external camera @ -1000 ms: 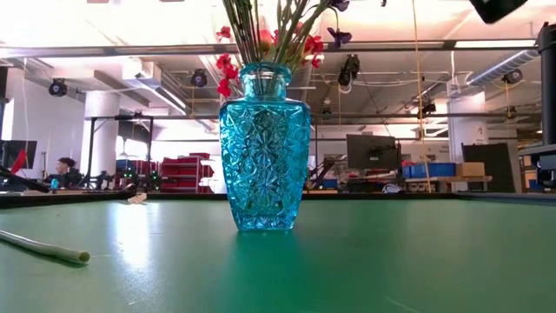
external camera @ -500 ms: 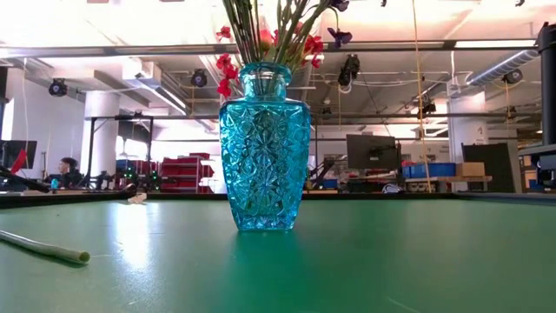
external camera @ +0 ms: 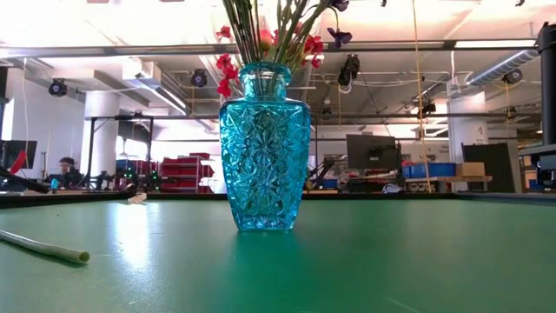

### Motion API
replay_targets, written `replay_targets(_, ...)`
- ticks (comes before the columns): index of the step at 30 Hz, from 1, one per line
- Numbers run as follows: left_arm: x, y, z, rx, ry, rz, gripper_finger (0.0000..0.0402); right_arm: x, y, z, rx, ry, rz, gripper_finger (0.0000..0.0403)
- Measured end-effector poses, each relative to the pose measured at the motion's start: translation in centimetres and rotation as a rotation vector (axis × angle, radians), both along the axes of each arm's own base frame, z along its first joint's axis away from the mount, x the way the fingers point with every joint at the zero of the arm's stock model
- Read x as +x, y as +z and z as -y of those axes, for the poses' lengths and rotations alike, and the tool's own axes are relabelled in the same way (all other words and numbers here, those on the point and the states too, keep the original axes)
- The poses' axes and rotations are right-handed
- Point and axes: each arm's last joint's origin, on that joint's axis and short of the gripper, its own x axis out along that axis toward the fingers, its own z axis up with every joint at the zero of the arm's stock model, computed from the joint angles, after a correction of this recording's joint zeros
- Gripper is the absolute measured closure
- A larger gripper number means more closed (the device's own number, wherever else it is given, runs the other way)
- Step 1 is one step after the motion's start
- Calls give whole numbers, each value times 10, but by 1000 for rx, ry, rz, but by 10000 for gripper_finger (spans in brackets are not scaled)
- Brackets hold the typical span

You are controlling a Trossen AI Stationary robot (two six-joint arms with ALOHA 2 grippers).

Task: Sort flowers into vase by color
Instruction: Put the black tulip into the blue vase

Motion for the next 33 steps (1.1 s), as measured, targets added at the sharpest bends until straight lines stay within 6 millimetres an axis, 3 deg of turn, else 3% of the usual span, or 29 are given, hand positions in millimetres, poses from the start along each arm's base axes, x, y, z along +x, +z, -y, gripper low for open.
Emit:
replay_targets(9,5,1,-7,24,12,-9,401,10,5,-14,26,22,67,138)
replay_targets(24,15,0,-19,37,38,-16,399,11,8,-15,31,14,71,329)
replay_targets(29,15,0,-18,40,36,-17,364,11,8,-15,29,12,72,378)
replay_targets(33,14,0,-17,38,37,-17,314,11,8,-15,35,15,67,387)
